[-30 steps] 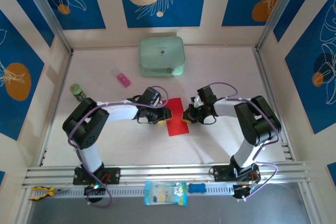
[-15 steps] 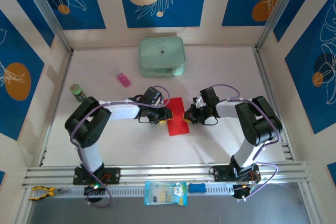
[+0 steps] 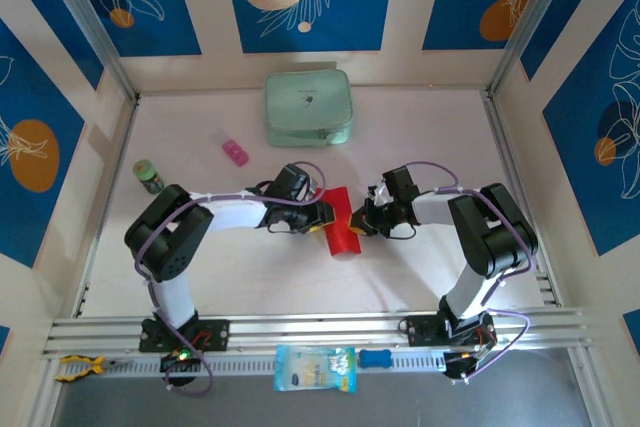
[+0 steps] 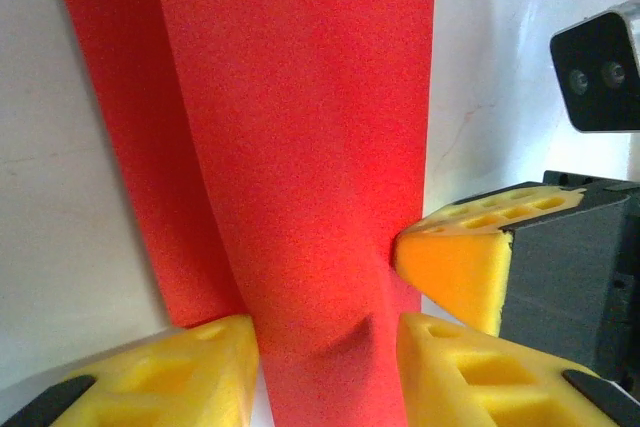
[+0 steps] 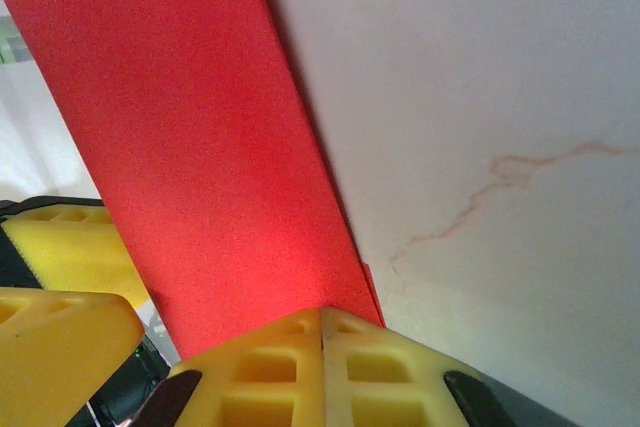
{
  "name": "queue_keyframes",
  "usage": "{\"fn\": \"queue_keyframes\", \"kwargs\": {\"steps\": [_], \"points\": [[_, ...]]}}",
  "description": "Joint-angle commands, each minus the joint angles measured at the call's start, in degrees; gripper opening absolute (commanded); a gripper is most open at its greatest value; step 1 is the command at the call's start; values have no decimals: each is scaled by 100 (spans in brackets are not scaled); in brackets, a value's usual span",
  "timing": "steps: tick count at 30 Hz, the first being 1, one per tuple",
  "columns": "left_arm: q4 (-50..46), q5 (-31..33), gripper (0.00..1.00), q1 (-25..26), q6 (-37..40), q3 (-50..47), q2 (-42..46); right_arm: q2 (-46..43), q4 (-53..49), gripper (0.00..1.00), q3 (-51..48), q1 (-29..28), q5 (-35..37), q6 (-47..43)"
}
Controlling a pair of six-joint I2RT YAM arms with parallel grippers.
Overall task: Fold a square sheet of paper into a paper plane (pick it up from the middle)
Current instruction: Third fold the triangle at the center of the table.
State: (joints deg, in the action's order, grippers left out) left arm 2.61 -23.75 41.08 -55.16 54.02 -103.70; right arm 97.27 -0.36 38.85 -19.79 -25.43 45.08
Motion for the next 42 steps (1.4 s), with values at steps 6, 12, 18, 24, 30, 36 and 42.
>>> {"fn": "queue_keyframes", "kwargs": {"steps": [6, 12, 18, 24, 30, 36, 42], "points": [[587, -138, 44, 32, -231, -243, -44, 71, -329, 6, -226, 57, 251, 71], [864, -94, 46, 34, -180, -252, 14, 56, -324, 6, -229, 63, 227, 54], [969, -20, 46, 33, -178, -324, 113, 39, -319, 6, -232, 64, 223, 58], [421, 121, 34, 32, -175, -237, 97, -30, -154, 6, -271, 62, 75, 68], [21, 209, 9, 33, -92, -167, 101, -382, 81, 10, -288, 30, -151, 58], [-164, 153, 0, 8, -86, -229, 264, -1305, -443, 19, -306, -24, 295, -274], [-397, 69, 0, -96, -197, -398, 565, -2216, -851, 41, -383, -322, 712, -672]]}}
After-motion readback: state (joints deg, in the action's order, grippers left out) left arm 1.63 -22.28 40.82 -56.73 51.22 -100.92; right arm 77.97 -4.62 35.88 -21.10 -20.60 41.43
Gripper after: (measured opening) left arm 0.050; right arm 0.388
